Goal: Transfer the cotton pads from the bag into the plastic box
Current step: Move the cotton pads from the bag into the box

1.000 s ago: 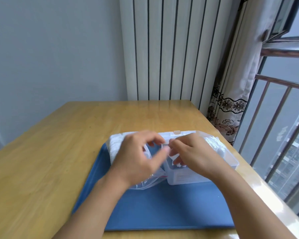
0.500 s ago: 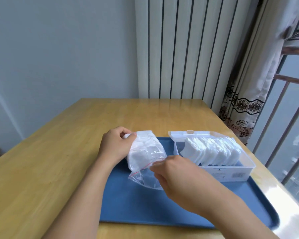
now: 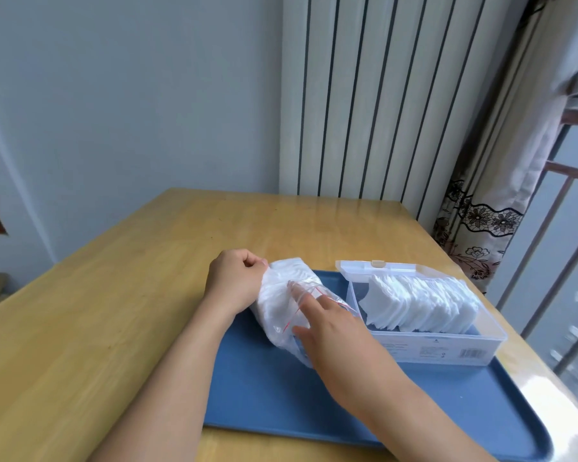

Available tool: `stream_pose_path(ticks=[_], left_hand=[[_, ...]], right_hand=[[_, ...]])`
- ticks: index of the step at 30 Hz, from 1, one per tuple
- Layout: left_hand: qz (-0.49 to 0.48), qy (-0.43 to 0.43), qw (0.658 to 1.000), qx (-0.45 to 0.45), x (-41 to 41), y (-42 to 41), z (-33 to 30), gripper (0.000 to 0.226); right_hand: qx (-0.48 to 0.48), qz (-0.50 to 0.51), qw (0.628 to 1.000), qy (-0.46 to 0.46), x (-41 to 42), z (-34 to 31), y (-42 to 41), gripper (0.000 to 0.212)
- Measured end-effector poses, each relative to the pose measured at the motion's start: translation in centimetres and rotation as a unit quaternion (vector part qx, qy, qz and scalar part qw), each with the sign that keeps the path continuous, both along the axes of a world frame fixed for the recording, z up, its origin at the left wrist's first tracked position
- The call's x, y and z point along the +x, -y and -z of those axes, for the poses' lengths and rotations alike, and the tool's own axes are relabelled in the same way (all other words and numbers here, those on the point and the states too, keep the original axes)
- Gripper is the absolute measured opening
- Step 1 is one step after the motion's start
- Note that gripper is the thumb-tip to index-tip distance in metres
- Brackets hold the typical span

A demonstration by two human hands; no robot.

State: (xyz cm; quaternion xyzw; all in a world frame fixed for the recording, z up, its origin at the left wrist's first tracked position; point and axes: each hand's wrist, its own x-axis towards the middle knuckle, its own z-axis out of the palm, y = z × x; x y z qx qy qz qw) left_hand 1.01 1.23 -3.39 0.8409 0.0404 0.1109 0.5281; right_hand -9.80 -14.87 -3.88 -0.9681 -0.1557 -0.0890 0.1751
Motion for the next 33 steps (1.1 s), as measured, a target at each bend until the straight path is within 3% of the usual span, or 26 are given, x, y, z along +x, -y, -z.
stream_pose_path(ticks=[7,13,21,25,28,33], left_hand=[[-0.017,0.002,0.999,0.051,0.3,0.4,0.2,0.021],[-0.025,0.004,0.997,0.079,0.2,0.1,0.1,0.02],[-0.011,0.007,0.998,0.065,0.2,0.4,0.1,0.022],[-0.045,0.012,0.996,0.076,0.3,0.3,0.1,0.02],[-0.09,0.02,0.994,0.06,0.7,-0.6,0.2,0.018],[-0.118,0.019,0.991,0.053,1.1,-1.5,0.4,0.02]], right_hand=[[0.01,-0.003,0.998,0.062,-0.4,-0.8,-1.0,0.019],[-0.023,0.012,0.998,0.057,0.0,-0.6,-1.3,0.046],[0.013,0.024,0.999,0.047,0.3,0.0,-1.2,0.029],[0.086,-0.014,0.994,0.069,-0.2,-0.6,-1.1,0.008],[0.112,-0.046,0.991,0.06,-1.0,-1.3,-1.0,0.033],[0.26,-0.035,0.965,0.019,-2.3,-4.1,1.0,0.017]])
